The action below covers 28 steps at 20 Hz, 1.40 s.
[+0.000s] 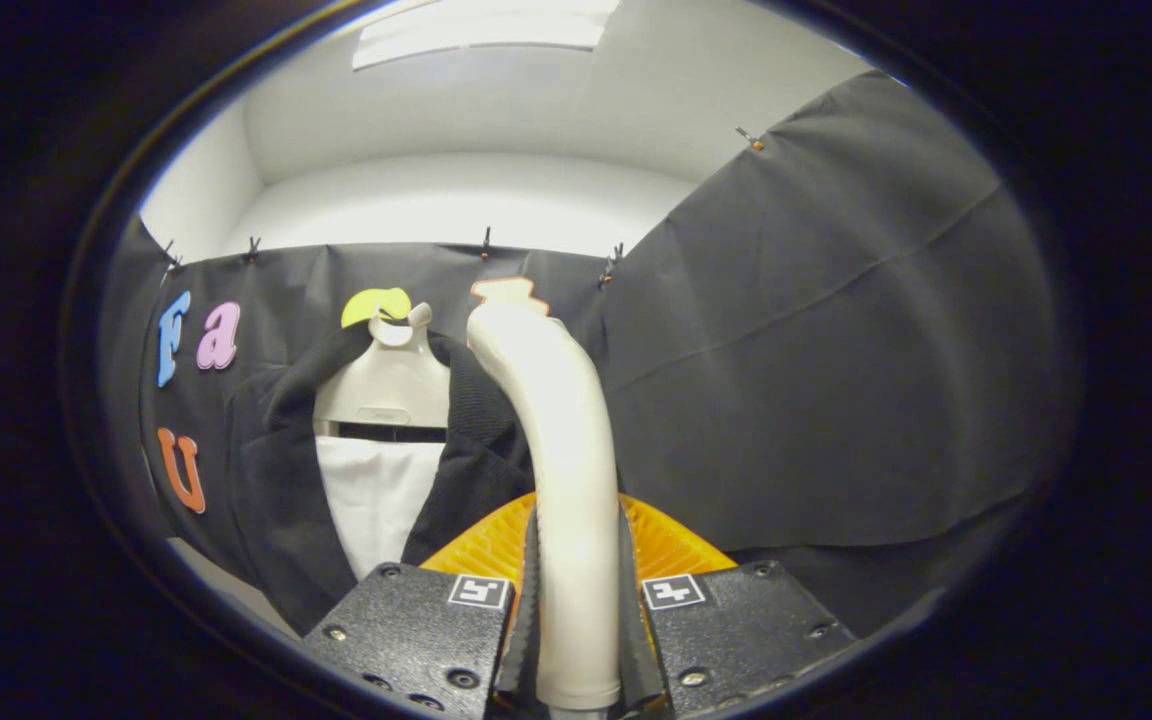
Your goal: Iron the clothes twice with a garment steamer, once on the left side and once on the right side.
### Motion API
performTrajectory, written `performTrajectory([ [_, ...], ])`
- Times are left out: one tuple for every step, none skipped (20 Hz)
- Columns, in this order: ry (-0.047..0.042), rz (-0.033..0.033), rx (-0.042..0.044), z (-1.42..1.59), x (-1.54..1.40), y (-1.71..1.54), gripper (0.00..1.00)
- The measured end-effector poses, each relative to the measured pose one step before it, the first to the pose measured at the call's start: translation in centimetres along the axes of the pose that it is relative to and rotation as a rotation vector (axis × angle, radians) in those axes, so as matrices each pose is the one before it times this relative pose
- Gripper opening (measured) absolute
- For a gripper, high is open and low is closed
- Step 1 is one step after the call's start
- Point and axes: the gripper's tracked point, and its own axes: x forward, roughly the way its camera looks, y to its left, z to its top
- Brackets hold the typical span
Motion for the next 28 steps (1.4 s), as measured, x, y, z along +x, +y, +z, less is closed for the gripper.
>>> performTrajectory([
  [0.01309,-0.00101,-0.00989,-0.375,0.803,0.171,0.35],
  [0.00825,0.00293,-0.00686,-0.362,0.647,0.198,0.35],
  [0.00311,0.00138,-0.0069,-0.291,0.483,0.26,0.35],
  [0.00594,-0.00783,-0.01508,-0.423,0.407,-0.008,0.35],
  [0.00095,-0.00409,-0.00727,-0.289,0.044,0.0,0.35],
  [0.00358,0.00603,-0.00426,-0.435,-0.048,0.246,0.35],
  [0.00595,0.00766,-0.00332,-0.506,-0.075,0.205,0.35],
  [0.00615,0.00346,-0.00798,-0.596,0.008,0.104,0.35],
  [0.00335,0.00341,-0.00851,-0.449,-0.08,0.009,0.35],
  [0.00564,0.00464,-0.0082,-0.441,-0.144,0.076,0.35],
  [0.00456,0.00338,-0.00422,-0.398,-0.219,-0.096,0.35],
  [0.00532,-0.00223,-0.00439,-0.031,0.497,-0.05,0.35],
  [0.00203,-0.00367,-0.00204,-0.133,-0.079,-0.101,0.35],
  [0.00252,-0.00251,-0.003,-0.322,-0.028,-0.063,0.35],
  [0.00158,-0.00159,-0.00036,-0.237,-0.038,-0.082,0.35],
  [0.00379,-0.00024,-0.00125,-0.361,0.011,-0.041,0.35],
  [0.00295,0.00021,0.00051,-0.256,-0.066,-0.047,0.35],
  [0.00673,-0.00032,-0.00397,-0.469,-0.205,-0.225,0.35],
  [0.00524,-0.00056,-0.00423,-0.433,-0.596,-0.1,0.35],
  [0.00258,-0.00041,-0.00241,-0.655,-0.935,-0.172,0.35],
  [-0.00029,-0.00277,-0.00093,-0.29,-0.571,-0.158,0.35],
  [0.00225,-0.00201,-0.00161,-0.381,-0.356,0.06,0.35],
  [0.00343,-0.00097,-0.00184,-0.325,-0.368,0.002,0.35],
  [0.00483,-0.00054,-0.00131,-0.434,-0.237,0.158,0.35],
  [0.00712,-0.00303,-0.00287,-0.325,-0.272,0.063,0.36],
  [0.009,-0.00278,-0.00414,-0.41,0.03,0.082,0.35],
  [0.00907,-0.00168,-0.00523,-0.317,-0.126,0.073,0.35],
  [0.00651,-0.00058,-0.00485,-0.356,-0.053,0.134,0.35],
])
